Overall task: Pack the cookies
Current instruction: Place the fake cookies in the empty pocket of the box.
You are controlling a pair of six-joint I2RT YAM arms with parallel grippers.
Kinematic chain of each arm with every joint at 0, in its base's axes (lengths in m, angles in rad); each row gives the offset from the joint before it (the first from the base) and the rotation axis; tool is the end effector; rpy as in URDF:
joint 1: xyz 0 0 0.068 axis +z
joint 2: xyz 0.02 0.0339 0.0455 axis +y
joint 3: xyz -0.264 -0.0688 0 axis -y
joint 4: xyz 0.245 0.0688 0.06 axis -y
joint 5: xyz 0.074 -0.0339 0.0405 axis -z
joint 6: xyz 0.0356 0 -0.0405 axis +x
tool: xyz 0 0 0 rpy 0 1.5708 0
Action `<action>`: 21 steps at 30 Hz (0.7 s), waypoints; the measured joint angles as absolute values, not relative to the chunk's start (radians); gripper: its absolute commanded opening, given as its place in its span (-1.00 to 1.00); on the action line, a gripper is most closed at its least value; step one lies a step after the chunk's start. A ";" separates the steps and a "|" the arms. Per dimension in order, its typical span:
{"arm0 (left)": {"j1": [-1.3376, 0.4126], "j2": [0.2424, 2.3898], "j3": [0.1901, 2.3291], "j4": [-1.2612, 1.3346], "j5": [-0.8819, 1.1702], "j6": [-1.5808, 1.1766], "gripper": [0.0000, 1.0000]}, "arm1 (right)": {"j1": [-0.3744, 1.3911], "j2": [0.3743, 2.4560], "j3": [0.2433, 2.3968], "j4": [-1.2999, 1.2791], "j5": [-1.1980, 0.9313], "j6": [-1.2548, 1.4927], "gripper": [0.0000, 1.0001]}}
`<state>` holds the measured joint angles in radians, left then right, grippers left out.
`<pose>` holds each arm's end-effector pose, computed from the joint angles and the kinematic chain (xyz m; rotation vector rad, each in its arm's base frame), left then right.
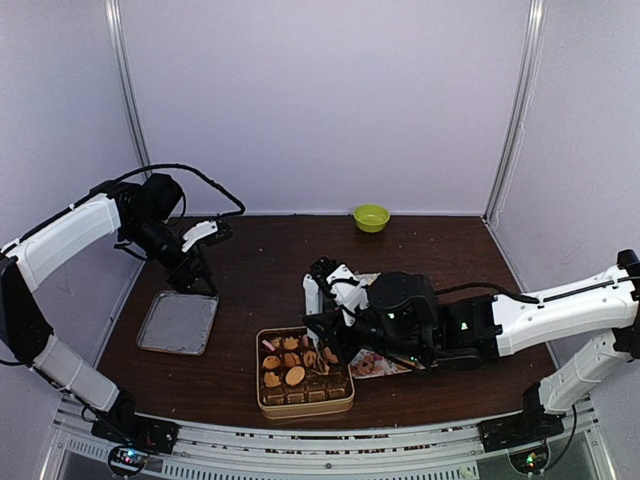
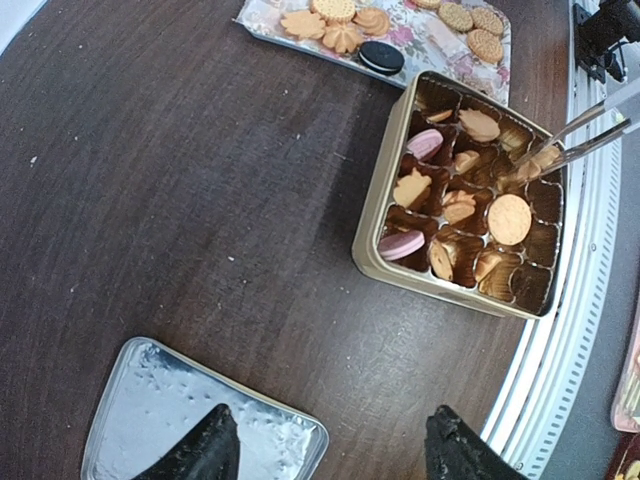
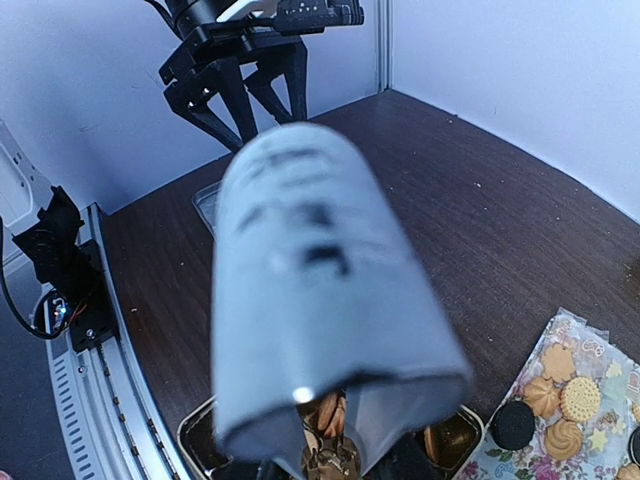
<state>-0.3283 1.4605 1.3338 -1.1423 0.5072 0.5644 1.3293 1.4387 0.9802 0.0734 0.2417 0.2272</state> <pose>0.2527 -0.1043 0.3041 1.2679 2.4016 -0.6498 0.0877 0.3204 0.2798 -0.9177 1.8092 0.7814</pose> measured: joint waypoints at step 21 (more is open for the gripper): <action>-0.328 1.460 1.334 -1.154 0.507 0.564 0.32 | 1.329 1.439 0.980 0.103 0.224 0.239 -0.33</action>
